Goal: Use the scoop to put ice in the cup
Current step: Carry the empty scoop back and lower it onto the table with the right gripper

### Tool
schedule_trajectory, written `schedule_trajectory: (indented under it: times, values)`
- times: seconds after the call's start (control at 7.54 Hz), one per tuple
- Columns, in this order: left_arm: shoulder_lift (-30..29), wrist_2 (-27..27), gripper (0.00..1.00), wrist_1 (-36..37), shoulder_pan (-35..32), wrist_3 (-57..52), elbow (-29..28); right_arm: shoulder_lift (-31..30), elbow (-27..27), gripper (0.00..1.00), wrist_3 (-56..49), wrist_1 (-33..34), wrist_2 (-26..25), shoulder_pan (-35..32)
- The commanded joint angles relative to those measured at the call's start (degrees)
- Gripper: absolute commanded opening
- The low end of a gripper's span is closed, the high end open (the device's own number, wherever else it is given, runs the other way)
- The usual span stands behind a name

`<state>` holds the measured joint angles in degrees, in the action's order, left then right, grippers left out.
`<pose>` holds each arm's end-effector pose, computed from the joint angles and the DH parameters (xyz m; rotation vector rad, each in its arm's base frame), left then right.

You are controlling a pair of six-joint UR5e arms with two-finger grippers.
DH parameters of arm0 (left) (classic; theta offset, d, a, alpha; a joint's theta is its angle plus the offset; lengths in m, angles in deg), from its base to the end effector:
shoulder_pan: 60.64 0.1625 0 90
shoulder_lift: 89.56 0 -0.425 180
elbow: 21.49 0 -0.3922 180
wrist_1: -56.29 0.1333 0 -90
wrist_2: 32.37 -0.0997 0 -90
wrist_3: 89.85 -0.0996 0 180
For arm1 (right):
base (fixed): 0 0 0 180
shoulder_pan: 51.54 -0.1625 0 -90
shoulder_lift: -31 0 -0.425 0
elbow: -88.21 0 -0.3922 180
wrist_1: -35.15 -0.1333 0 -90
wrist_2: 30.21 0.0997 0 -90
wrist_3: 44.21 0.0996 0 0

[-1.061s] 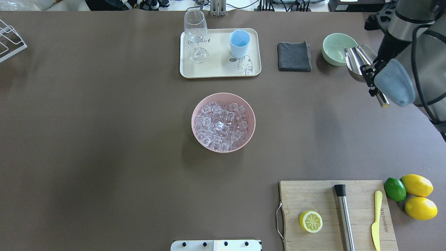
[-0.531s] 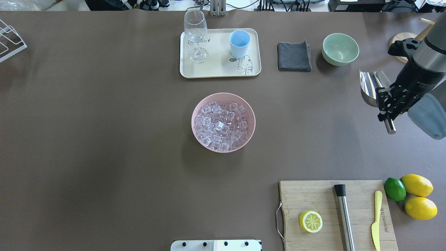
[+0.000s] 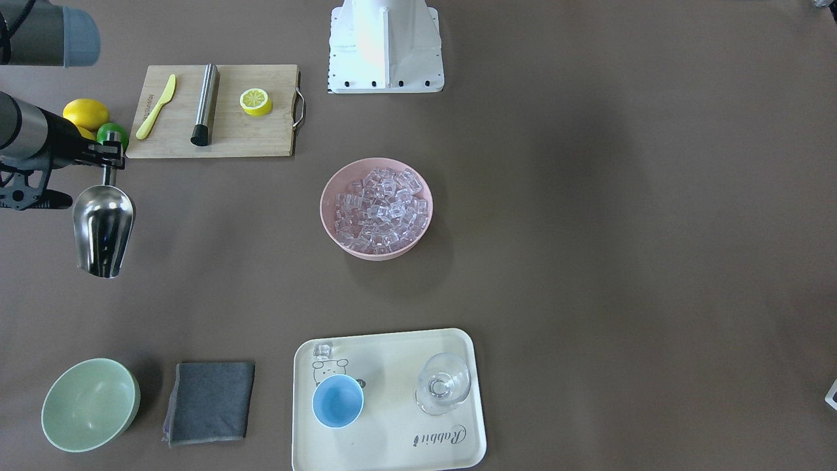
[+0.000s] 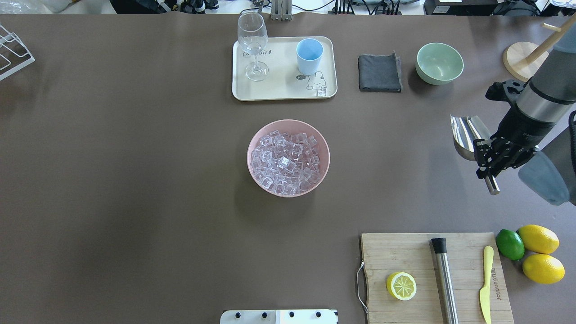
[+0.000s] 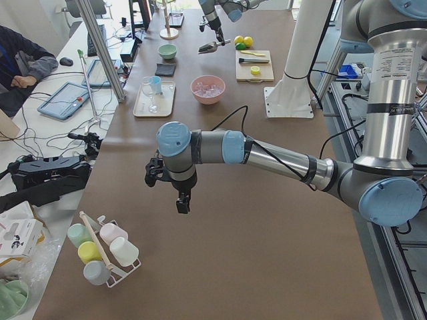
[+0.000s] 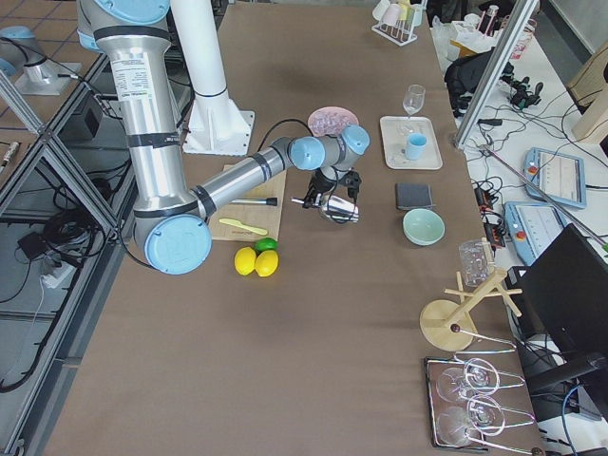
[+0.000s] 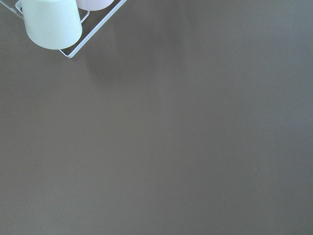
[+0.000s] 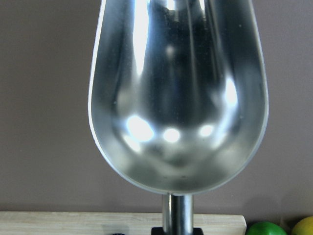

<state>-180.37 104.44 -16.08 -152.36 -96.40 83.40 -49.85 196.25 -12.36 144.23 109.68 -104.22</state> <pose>-0.0751 -0.4789 0.5528 0.0272 0.8172 0.0658 -0.2724 -0.4515 0.4523 -0.3847 -0.7915 -0.1509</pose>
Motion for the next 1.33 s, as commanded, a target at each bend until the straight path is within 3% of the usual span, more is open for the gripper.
schedule_trajectory:
  times: [0.0, 0.13, 0.53, 0.66, 0.8, 0.93, 1.19]
  values:
    - [-0.1, 0.1, 0.98, -0.1, 0.1, 0.3, 0.2, -0.1, -4.7, 0.0, 2.2, -4.1, -0.1, 1.8]
    - [0.0, 0.1, 0.98, -0.1, 0.0, 0.3, 0.2, 0.3, -9.5, 0.0, 4.4, -9.0, 1.3, 1.8]
    - [0.1, 0.0, 0.98, -0.1, 0.0, 0.2, 0.0, 0.4, -10.8, 0.0, 7.4, -13.1, 1.7, 2.1]
    - [0.0, 0.0, 0.98, -0.1, 0.0, 0.2, 0.1, 0.5, -11.1, 0.16, 7.4, -13.1, 1.7, 2.3]
    - [0.0, 0.0, 0.98, -0.1, 0.1, 0.2, 0.1, 0.6, -11.0, 0.64, 7.4, -13.2, 1.6, 2.4]
    - [0.0, 0.1, 0.98, -0.1, 0.1, 0.2, 0.0, 0.6, -10.5, 0.99, 7.4, -13.2, 1.6, 2.4]
    - [0.0, 0.1, 0.98, -0.1, 0.1, 0.2, 0.2, 0.7, -7.3, 1.0, 7.4, -13.2, 0.8, 2.1]
